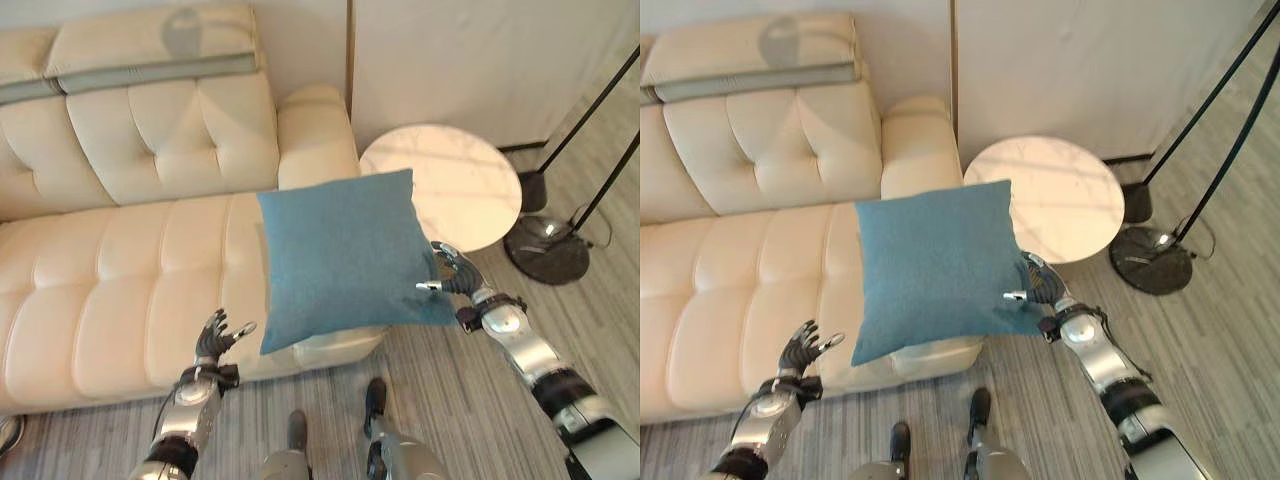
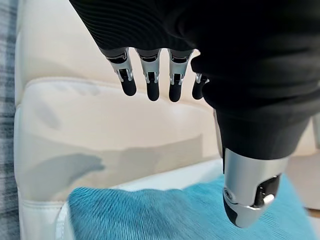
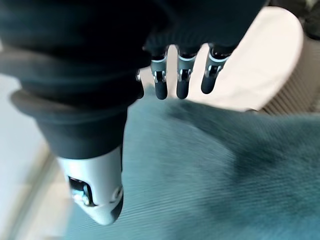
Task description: Pick up all the scattered cushions and arrange them neatly on the sofa.
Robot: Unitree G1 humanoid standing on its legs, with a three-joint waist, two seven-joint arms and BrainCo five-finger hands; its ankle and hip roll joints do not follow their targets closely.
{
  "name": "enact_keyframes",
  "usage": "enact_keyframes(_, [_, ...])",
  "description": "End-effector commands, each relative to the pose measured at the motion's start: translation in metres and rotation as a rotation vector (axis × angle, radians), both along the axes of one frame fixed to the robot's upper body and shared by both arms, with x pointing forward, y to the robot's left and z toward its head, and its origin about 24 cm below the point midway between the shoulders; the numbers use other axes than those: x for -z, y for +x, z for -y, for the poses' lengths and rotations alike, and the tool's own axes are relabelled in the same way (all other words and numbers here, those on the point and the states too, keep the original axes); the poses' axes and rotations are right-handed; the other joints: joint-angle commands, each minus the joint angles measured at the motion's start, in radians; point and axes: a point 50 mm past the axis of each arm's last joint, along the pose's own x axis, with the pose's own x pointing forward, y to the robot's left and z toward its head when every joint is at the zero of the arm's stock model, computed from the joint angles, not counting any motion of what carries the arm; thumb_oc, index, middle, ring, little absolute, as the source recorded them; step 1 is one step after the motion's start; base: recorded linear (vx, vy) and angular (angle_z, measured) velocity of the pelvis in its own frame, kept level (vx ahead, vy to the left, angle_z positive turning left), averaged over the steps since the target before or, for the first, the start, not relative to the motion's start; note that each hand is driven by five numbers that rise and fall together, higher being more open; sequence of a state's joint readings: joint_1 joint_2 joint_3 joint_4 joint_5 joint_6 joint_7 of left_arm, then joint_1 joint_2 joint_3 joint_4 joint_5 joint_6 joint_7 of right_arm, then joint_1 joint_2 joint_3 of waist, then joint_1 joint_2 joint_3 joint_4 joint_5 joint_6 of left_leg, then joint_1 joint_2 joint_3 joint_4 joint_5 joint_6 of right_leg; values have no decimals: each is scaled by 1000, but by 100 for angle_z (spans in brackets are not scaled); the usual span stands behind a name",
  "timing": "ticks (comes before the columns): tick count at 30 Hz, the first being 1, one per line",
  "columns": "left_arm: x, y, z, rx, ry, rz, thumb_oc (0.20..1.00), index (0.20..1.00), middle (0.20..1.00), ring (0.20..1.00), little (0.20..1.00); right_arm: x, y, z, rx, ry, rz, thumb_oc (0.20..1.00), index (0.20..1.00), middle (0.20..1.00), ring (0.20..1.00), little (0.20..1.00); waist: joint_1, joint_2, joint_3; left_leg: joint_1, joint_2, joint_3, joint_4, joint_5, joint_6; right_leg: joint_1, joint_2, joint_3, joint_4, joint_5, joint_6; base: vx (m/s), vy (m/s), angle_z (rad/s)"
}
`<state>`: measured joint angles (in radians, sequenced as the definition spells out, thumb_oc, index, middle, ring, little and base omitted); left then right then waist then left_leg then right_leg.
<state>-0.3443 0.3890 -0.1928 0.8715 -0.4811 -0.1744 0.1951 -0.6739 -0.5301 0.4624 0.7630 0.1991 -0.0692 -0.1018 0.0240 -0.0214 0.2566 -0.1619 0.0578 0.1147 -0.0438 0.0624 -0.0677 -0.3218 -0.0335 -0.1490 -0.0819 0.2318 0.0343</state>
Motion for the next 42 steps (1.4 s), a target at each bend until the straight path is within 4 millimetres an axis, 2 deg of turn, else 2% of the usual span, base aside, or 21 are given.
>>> enact_keyframes(1, [-45,36,-11,-43,25,162,1000,1000,1000,1000,1000,-32,23,-13,43,57,90,1000,1000,1000,1000,1000,-2,-25,34,-24,-27,12,13,-29,-1,38,-12,45,109,-188,72,-84,-20,-16])
enact_keyframes(3, [-69,62,8,-8,28,217,1000,1000,1000,1000,1000,-50,38,-30,50,79,112,1000,1000,1000,1000,1000,-2,-26,62,-46,-25,16,9,-15,-6,17,-7,50,110,-180,74,-76,-22,-11])
enact_keyframes(4, [-86,78,24,29,26,254,1000,1000,1000,1000,1000,-60,45,-49,26,81,123,1000,1000,1000,1000,1000,-4,-27,74,-66,-22,15,7,-1,-10,-1,-8,50,107,-170,77,-63,-18,-2])
enact_keyframes(6, [-86,78,24,29,26,255,1000,1000,1000,1000,1000,-61,45,-49,26,81,124,1000,1000,1000,1000,1000,-4,-27,75,-66,-22,15,7,-1,-10,-1,-8,50,107,-170,77,-24,-12,-3])
enact_keyframes(7, [-102,92,49,87,19,293,1000,1000,1000,1000,1000,-74,49,-75,-40,66,156,1000,1000,1000,1000,1000,-4,-28,89,-71,-21,14,-1,9,-13,-5,-8,47,103,-165,80,-13,-19,-6])
enact_keyframes(10, [-115,100,79,164,8,337,1000,1000,1000,1000,1000,-80,46,-114,-159,55,192,1000,1000,1000,1000,1000,-7,-31,97,-70,-21,11,-14,17,-18,-4,-8,49,96,-162,81,-3,-10,-4])
enact_keyframes(11, [-120,102,96,205,-7,365,561,561,561,561,561,-76,39,-134,-230,68,197,219,219,219,219,219,-12,-33,95,-65,-22,11,-23,19,-20,-1,-8,50,90,-161,81,0,0,0])
enact_keyframes(12, [-122,101,101,223,-5,379,250,250,250,250,250,-74,36,-140,-260,77,199,200,200,200,200,200,-13,-33,94,-61,-22,11,-26,20,-20,2,-8,51,87,-161,81,0,0,0])
enact_keyframes(13, [-122,101,101,223,-5,379,200,200,200,200,200,-74,36,-140,-260,77,199,200,200,200,200,200,-13,-33,94,-60,-22,11,-27,20,-20,3,-8,51,87,-161,81,0,0,0])
enact_keyframes(16, [-129,97,115,276,-10,437,200,200,200,200,200,-66,19,-160,-369,121,211,200,200,200,200,200,-21,-36,85,-37,-23,15,-34,13,-18,20,-8,53,81,-164,81,0,0,0])
enact_keyframes(19, [-132,88,121,308,-23,490,200,200,200,200,200,-57,5,-162,-421,167,217,200,200,200,200,200,-26,-38,72,-6,-25,20,-35,2,-14,48,-7,54,78,-168,79,8,11,1])
enact_keyframes(24, [-124,59,121,354,-65,556,200,200,200,200,200,-37,-24,-145,-455,252,223,200,200,200,200,200,-31,-37,35,49,-29,24,-35,-24,-4,106,-14,52,69,-177,80,41,28,-5])
enact_keyframes(25, [-120,43,116,369,-71,578,200,200,200,200,200,-31,-40,-137,-480,287,233,200,200,200,200,200,-33,-37,13,75,-32,27,-33,-39,2,136,-18,51,63,-182,83,47,23,-3])
enact_keyframes(26, [-119,42,116,369,-72,576,200,200,200,200,200,-31,-40,-137,-480,287,230,200,200,200,200,200,-33,-37,12,76,-32,27,-33,-39,2,138,-18,51,63,-182,83,68,40,-2])
enact_keyframes(29, [-108,17,102,366,-79,577,200,200,200,200,200,-27,-65,-124,-517,322,254,200,200,200,200,200,-37,-37,-28,123,-37,33,-27,-65,12,183,-21,56,55,-188,88,54,61,-3])
enact_keyframes(33, [-108,-19,81,366,-19,611,200,200,200,200,200,-32,-104,-106,-558,396,318,200,200,200,200,200,-49,-37,-85,178,-47,45,-22,-91,28,221,-25,74,50,-181,103,11,108,-7])
enact_keyframes(36, [-113,-29,78,354,-18,638,200,200,200,200,200,-39,-118,-102,-560,457,358,200,200,200,200,200,-57,-39,-85,191,-50,55,-35,-89,35,211,-29,85,60,-165,116,-113,104,-17])
enact_keyframes(38, [-120,-32,76,341,4,677,200,200,200,200,200,-51,-124,-101,-551,498,426,200,200,200,200,200,-66,-45,-52,178,-53,67,-41,-72,47,139,-31,112,131,-106,159,-323,46,-23])
enact_keyframes(39, [-120,-32,76,341,5,677,200,200,200,200,200,-51,-124,-101,-550,499,427,200,200,200,200,200,-65,-46,-53,176,-54,68,-41,-71,47,134,-31,114,134,-107,159,-356,-4,-21])
enact_keyframes(41, [-128,-31,79,371,29,708,200,200,200,200,200,-60,-126,-99,-539,492,487,200,200,200,200,200,-57,-38,-33,146,-37,66,-33,-39,52,121,-15,129,231,-179,149,-361,-7,-29])
enact_keyframes(42, [-132,-31,82,396,28,721,200,200,200,200,200,-66,-128,-97,-538,483,520,200,200,200,200,200,-50,-30,-29,127,-28,58,-27,-22,54,142,-3,138,309,-231,130,-433,-66,-5])
